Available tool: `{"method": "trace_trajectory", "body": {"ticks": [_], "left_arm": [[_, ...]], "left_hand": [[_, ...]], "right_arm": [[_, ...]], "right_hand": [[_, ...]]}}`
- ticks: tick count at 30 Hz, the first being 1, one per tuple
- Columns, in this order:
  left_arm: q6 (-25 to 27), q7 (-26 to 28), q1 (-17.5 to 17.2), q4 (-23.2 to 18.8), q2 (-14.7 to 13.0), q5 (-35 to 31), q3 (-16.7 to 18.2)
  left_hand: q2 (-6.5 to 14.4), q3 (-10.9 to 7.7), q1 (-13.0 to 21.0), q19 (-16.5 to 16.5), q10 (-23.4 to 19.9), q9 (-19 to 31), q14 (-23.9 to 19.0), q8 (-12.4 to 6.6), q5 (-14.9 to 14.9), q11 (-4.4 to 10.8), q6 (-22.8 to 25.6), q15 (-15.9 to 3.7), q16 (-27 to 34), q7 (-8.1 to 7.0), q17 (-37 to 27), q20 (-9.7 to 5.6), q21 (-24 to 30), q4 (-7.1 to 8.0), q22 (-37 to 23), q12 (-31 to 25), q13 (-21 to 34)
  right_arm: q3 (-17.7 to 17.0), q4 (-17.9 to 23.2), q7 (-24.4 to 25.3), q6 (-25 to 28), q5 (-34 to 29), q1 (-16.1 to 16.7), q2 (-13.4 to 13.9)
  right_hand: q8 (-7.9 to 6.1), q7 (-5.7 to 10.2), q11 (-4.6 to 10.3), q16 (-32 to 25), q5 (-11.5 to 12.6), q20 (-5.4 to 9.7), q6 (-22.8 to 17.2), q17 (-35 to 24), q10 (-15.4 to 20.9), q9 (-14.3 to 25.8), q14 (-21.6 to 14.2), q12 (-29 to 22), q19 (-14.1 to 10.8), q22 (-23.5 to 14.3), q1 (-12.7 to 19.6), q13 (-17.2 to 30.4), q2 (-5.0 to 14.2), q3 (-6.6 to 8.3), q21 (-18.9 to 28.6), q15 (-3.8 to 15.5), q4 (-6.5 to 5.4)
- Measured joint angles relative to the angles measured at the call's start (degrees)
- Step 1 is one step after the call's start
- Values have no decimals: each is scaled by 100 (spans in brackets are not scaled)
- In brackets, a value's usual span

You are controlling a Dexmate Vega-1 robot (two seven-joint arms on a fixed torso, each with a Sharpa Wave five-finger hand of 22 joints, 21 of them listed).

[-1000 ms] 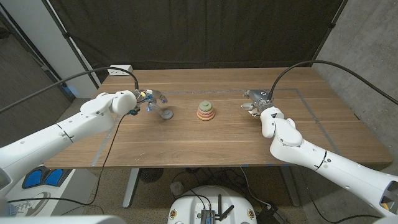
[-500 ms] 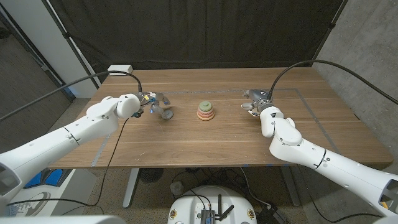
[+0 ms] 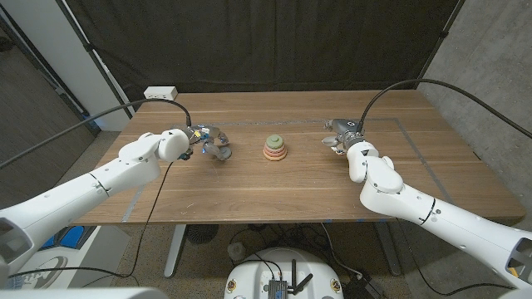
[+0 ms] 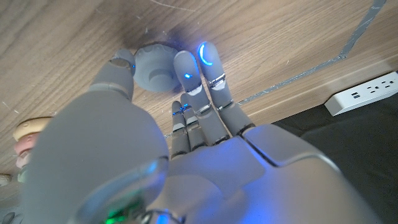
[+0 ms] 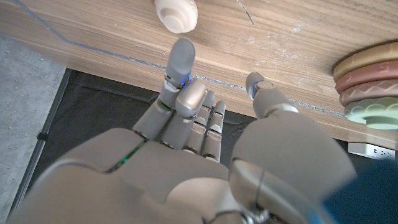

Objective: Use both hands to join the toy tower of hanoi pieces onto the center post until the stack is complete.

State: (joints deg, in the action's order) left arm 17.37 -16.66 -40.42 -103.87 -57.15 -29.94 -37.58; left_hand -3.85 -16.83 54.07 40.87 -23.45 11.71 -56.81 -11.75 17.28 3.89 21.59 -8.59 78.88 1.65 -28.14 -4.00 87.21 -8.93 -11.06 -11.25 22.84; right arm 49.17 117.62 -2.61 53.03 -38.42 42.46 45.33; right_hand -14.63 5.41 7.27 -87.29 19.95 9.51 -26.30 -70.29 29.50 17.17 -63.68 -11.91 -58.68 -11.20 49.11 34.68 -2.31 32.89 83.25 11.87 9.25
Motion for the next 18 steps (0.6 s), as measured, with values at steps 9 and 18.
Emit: {"method": "trace_trajectory", "body": {"ticks": [9, 18], "left_arm": [[17, 43, -30, 50, 20, -6, -8], [-1, 145, -55, 128, 56, 19, -10]], "left_hand": [[0, 0, 0, 0, -52, 0, -32, 0, 0, 12, 30, -32, 0, 30, 27, 0, 0, 0, 0, 0, -27], [32, 0, 32, 0, -52, 1, -31, 0, 0, 11, 60, -32, 0, 1, 27, 0, 0, 0, 1, 0, -27]], "right_arm": [[34, 17, -47, 33, -24, -27, 9], [55, 40, -85, 62, -68, -49, 16]], "right_hand": [[0, 0, 0, 0, 0, 0, 0, 0, 0, 0, 34, 0, 0, 0, 0, 0, 0, 0, 0, -34, 0], [0, 0, 0, -1, 0, 0, 0, 0, 0, -1, 31, 0, 0, 0, 0, -1, -1, 0, 0, -31, 0]]}}
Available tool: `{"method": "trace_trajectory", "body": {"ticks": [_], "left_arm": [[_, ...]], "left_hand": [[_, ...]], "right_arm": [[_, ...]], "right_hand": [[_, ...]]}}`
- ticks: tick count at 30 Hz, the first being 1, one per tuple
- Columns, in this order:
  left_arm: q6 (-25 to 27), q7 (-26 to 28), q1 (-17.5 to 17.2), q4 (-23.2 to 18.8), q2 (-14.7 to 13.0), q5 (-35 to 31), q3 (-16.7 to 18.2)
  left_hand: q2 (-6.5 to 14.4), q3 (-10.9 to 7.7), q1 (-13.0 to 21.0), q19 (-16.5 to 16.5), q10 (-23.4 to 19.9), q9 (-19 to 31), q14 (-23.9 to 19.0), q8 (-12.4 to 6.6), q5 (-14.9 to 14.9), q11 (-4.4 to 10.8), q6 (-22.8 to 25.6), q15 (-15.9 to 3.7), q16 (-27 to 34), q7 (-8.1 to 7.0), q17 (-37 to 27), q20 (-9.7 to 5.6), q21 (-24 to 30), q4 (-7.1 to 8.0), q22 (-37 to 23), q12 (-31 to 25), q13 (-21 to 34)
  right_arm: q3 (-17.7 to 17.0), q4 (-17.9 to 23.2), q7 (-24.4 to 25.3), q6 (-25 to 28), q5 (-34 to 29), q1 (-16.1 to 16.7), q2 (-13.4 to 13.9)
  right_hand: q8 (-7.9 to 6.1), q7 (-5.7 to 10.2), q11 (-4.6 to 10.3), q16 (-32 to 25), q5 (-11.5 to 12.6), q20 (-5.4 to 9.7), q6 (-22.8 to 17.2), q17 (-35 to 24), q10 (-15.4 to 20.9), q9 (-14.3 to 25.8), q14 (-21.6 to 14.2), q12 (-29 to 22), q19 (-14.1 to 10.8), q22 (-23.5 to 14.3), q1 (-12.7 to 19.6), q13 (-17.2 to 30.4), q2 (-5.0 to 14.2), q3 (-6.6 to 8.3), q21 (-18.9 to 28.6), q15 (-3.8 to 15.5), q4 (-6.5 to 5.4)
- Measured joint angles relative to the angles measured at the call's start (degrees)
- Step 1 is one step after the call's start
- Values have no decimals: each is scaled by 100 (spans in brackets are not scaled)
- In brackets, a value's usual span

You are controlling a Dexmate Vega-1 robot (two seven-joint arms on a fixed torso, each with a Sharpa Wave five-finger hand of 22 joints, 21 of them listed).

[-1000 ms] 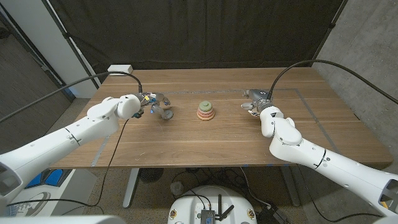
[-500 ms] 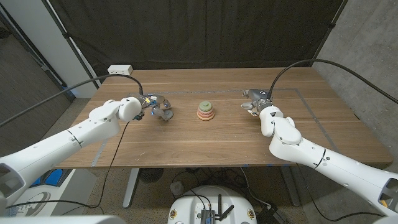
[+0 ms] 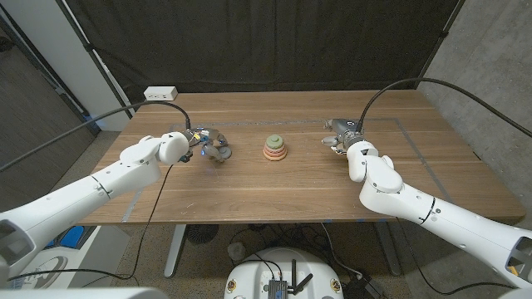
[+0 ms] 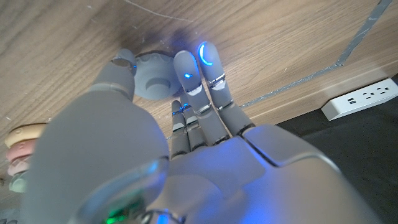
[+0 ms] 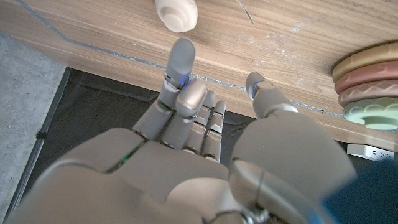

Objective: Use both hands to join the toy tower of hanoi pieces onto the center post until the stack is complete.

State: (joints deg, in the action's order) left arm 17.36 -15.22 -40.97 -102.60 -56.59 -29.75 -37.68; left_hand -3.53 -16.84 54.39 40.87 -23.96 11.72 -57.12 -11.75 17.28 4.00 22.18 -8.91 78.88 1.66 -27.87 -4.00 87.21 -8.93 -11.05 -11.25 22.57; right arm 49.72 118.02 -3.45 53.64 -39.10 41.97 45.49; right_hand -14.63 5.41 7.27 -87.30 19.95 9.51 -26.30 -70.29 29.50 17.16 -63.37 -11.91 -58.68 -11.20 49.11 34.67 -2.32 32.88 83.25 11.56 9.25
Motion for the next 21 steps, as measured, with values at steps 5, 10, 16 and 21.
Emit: {"method": "trace_trajectory", "body": {"ticks": [5, 10, 16, 21], "left_arm": [[-33, 22, 0, 43, 29, 15, -20], [-62, 36, 21, 116, 69, 27, -54], [-98, 39, 71, 195, 111, 45, -95], [-98, 25, 92, 220, 129, 48, -120]], "left_hand": [[0, 24, 0, 0, 0, 0, 0, 0, 0, 0, 29, 0, 0, -29, 0, 0, 0, 24, 0, 0, 0], [0, 24, 0, 0, -31, 0, 0, -44, 0, 31, 31, 0, 23, -32, 0, 0, 0, 24, 0, 0, -27], [29, 24, 29, 20, -136, 1, 0, -50, 1, 51, 151, 0, 23, -23, 24, 7, 13, 24, 0, -23, -24], [62, 24, 62, 136, -345, 1, -93, -136, 0, 109, 348, -30, 66, -60, 9, -33, 52, 24, 0, -85, -37]], "right_arm": [[4, 13, -23, 25, -9, -6, 4], [10, 33, -49, 64, -20, -10, 8], [14, 49, -72, 93, -24, -14, 15], [21, 57, -83, 106, -24, -21, 20]], "right_hand": [[0, 0, 0, -1, 44, 0, 0, 0, 0, 0, 0, 0, 0, 0, 0, 0, 0, 0, 0, 0, 0], [0, 0, -21, -3, 44, -21, 0, 0, 21, -1, 0, 0, 22, 22, 0, -1, 0, 0, 0, 0, 0], [0, 0, -21, -3, 44, -21, 0, 0, 21, 28, 0, 0, 21, 19, 0, 2, 0, 0, 0, 0, 0], [0, 0, -21, -3, 44, -21, 0, 0, 20, 28, 0, 0, 21, 30, 0, 26, 0, 0, 0, 0, 0]]}}
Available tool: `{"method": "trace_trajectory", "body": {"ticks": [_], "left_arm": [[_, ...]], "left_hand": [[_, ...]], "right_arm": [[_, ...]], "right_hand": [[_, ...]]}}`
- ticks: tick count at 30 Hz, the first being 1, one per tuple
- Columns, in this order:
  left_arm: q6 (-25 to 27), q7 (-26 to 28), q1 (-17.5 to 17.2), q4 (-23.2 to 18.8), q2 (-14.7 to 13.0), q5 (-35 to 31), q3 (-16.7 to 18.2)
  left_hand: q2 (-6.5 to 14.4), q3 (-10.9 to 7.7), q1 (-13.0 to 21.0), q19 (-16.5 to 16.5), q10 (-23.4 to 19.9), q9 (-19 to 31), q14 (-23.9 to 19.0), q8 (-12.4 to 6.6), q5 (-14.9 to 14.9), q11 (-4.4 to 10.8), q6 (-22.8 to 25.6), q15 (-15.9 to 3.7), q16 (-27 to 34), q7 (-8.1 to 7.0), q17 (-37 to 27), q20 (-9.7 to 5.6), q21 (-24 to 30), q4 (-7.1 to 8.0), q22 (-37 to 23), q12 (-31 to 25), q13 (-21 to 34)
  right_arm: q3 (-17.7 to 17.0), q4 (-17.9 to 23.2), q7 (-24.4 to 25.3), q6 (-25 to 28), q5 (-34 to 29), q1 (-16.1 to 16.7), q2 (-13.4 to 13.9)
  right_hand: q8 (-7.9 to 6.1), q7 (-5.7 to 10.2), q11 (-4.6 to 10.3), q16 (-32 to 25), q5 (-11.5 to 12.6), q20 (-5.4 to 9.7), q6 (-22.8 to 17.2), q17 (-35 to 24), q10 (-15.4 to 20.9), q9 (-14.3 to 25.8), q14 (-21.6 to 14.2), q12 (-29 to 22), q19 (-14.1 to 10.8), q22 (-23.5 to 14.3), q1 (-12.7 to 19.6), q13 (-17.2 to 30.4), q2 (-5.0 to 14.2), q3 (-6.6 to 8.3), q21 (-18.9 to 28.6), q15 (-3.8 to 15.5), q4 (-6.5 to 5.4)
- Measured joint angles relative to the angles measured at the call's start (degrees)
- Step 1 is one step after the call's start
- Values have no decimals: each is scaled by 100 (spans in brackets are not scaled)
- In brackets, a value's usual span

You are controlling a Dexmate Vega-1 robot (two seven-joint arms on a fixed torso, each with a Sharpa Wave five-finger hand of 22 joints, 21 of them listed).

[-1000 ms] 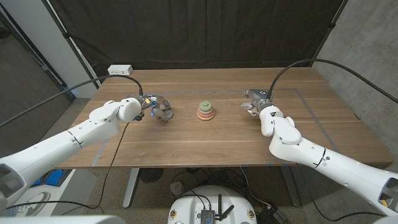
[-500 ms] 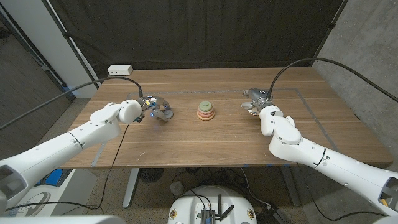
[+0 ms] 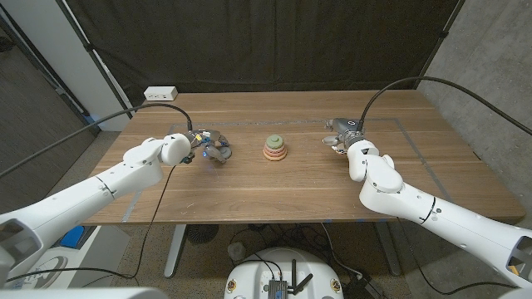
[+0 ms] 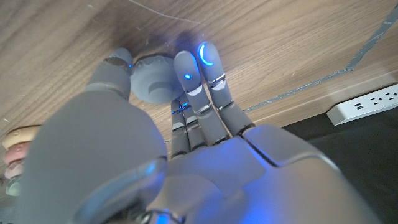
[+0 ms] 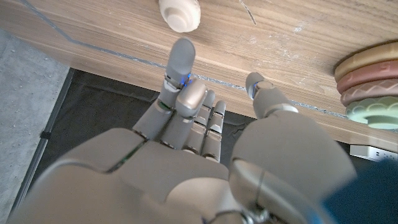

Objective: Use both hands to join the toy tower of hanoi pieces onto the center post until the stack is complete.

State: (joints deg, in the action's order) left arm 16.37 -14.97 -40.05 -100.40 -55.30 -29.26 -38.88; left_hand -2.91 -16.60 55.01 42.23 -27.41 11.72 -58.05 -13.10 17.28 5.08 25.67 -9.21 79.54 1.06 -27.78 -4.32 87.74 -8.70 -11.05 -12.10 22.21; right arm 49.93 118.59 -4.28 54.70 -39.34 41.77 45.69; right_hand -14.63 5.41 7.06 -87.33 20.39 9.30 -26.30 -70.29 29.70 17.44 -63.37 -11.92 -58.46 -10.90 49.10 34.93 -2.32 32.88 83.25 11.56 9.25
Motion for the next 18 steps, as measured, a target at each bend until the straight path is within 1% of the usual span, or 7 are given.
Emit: {"method": "trace_trajectory", "body": {"ticks": [1, 2, 6, 10, 12, 14, 18], "left_arm": [[5, -6, 0, 0, 1, 0, -6], [22, -12, -2, -3, 1, 1, -8], [110, -12, -50, -60, -12, 2, -9], [203, -1, -97, -128, -39, -8, -5], [253, 9, -141, -175, -66, -18, 5], [273, 15, -165, -226, -75, -23, 10], [385, 56, -232, -314, -104, -38, 32]], "left_hand": [[6, 0, 40, 20, -58, 0, 0, -23, 0, 8, 63, 0, 24, -5, 0, -20, 22, -1, 0, -25, -9], [16, 17, 75, 40, -116, 0, -27, -41, 0, 17, 111, 0, 42, -15, 0, 4, 24, -20, 0, -47, -13], [55, -25, 191, 132, -359, 15, -112, -94, -35, 91, 314, -31, 78, -64, 0, -27, 48, -57, 0, -105, -19], [96, -25, 232, 183, -518, 13, -199, -154, -33, 65, 516, -72, 137, -102, 0, -40, 68, -57, 0, -195, -18], [134, -25, 270, 234, -651, 10, -256, -174, -33, 85, 585, -112, 179, -93, -23, -47, 88, -57, -5, -205, -18], [126, -40, 322, 267, -744, 11, -309, -196, -33, 115, 651, -126, 224, -120, -62, -62, 91, -73, -28, -238, -18], [168, -58, 411, 298, -817, 35, -378, -198, -33, 124, 733, -174, 260, -104, -127, -66, 91, -87, -30, -265, 16]], "right_arm": [[0, 0, -2, 0, 0, -1, 0], [2, 0, -4, 2, 0, -2, 1], [5, 0, -6, 2, 0, -5, 1], [5, -15, -6, -6, 13, -6, 0], [4, -29, -6, -32, 39, -7, -2], [4, -33, -5, -50, 52, -7, -3], [-4, -56, 10, -85, 84, -8, -6]], "right_hand": [[0, 0, 0, 0, 0, 0, 0, 0, 0, 0, 0, 0, 0, 0, 0, 0, 0, 0, 0, 0, 0], [0, 0, 0, 0, 0, 0, 0, 0, 0, 0, 0, 0, 0, 0, 0, 0, 0, 0, 0, 0, 0], [0, 0, 0, 0, 0, 0, 0, 0, 0, 0, 0, 0, 0, 0, 0, 0, 0, 0, 0, 0, 0], [0, 0, 0, 0, 0, 0, 0, 0, 0, 0, 0, 0, 0, -1, 0, 0, 0, 0, 0, 0, 0], [0, 0, 0, 0, 0, 0, 0, 0, 0, 0, 0, 0, 0, -1, 0, 0, 0, 0, 0, 0, 0], [0, 0, 0, 0, 0, 0, 0, 0, 0, -1, 0, 0, 0, -1, 0, -1, 0, 0, 0, 0, 0], [0, 0, 0, 0, 0, 0, 0, 0, 0, 0, 0, 0, 0, -1, -1, -1, 1, 0, -47, 0, 0]]}}
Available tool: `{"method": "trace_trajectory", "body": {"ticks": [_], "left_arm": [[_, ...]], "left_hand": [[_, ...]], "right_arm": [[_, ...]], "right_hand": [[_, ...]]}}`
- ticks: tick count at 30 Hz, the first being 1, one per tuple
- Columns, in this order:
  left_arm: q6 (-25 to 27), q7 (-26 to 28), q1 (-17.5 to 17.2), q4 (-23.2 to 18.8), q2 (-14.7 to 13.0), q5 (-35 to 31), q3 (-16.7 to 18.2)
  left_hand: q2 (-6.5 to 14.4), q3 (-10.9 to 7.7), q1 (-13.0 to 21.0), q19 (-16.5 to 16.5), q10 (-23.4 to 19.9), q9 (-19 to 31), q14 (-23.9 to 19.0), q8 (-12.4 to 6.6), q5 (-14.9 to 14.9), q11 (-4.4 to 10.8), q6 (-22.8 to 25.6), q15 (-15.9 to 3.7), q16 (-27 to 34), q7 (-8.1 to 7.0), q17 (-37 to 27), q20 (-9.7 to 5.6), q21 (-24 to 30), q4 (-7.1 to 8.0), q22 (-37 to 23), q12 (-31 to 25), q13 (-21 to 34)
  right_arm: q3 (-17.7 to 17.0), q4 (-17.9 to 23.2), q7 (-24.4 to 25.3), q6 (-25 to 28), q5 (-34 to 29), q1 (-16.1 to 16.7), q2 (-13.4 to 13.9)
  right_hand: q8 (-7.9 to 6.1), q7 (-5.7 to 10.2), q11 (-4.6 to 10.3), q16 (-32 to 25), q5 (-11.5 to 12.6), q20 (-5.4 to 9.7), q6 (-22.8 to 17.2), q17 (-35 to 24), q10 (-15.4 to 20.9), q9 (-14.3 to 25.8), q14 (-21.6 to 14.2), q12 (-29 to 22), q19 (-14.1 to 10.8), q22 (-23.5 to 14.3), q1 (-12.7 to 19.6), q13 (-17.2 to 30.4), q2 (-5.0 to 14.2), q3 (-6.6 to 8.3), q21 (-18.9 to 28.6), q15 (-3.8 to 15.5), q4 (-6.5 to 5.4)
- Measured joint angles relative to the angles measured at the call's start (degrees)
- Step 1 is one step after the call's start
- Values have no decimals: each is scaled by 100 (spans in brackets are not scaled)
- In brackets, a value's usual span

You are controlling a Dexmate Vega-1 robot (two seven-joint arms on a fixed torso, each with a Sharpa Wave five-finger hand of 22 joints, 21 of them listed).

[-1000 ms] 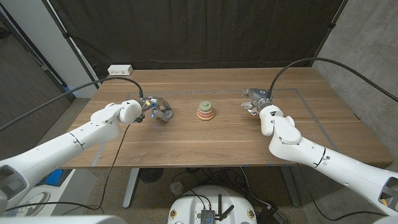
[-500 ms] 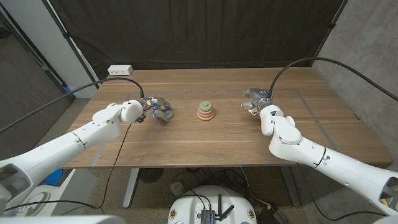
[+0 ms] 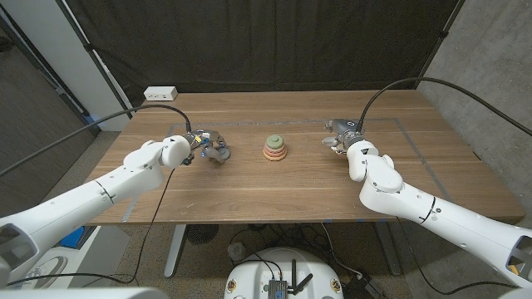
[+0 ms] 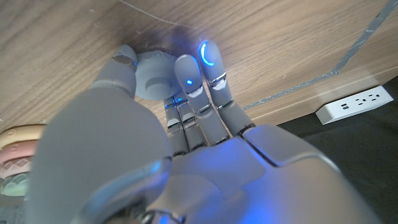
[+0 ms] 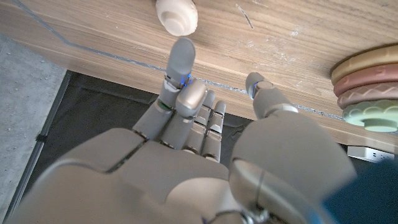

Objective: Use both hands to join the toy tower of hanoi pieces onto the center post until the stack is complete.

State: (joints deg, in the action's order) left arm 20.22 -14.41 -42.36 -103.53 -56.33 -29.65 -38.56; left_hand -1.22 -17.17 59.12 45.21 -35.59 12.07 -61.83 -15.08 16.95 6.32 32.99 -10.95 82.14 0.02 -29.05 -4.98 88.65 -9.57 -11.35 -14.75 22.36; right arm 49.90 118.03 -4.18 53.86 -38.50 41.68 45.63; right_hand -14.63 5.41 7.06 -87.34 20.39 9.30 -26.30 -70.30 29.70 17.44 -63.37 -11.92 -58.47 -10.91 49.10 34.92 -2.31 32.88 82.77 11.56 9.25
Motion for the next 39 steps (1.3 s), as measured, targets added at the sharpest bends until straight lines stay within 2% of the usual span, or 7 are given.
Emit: {"method": "trace_trajectory", "body": {"ticks": [16, 23, 39], "left_arm": [[179, 219, -161, -153, -15, 52, 81], [239, 284, -185, -197, -13, 95, 117], [371, 210, -107, -318, -80, 89, 138]], "left_hand": [[101, -135, 177, 150, -159, 10, -143, -64, 2, -56, 280, -62, 162, -50, -229, -55, 0, -9, 0, -33, 81], [78, -174, 276, 242, -262, 32, -217, -106, 2, -157, 456, -95, 229, -66, -402, -84, 36, 0, -48, -75, 82], [53, -183, 314, 242, -338, 41, -277, -106, 25, -133, 610, -133, 284, -108, -609, -84, 56, 9, -76, -75, 198]], "right_arm": [[-42, 14, 77, -35, 54, 22, 11], [-44, 66, 80, -3, 54, 36, 36], [-66, 149, 124, 28, 8, 74, 56]], "right_hand": [[0, 0, 0, 68, 45, 0, 0, 55, 0, -1, 73, 0, 0, -1, -46, -1, 45, 17, 0, -9, -17], [0, 0, 0, 67, 45, 0, 0, 38, 0, -1, 73, 0, 0, -1, -45, -1, 45, 17, 0, -9, -17], [0, 0, 22, 67, 45, 0, 0, 11, 21, -1, 72, 0, 43, -2, -45, 22, 45, 16, 0, -9, -17]]}}
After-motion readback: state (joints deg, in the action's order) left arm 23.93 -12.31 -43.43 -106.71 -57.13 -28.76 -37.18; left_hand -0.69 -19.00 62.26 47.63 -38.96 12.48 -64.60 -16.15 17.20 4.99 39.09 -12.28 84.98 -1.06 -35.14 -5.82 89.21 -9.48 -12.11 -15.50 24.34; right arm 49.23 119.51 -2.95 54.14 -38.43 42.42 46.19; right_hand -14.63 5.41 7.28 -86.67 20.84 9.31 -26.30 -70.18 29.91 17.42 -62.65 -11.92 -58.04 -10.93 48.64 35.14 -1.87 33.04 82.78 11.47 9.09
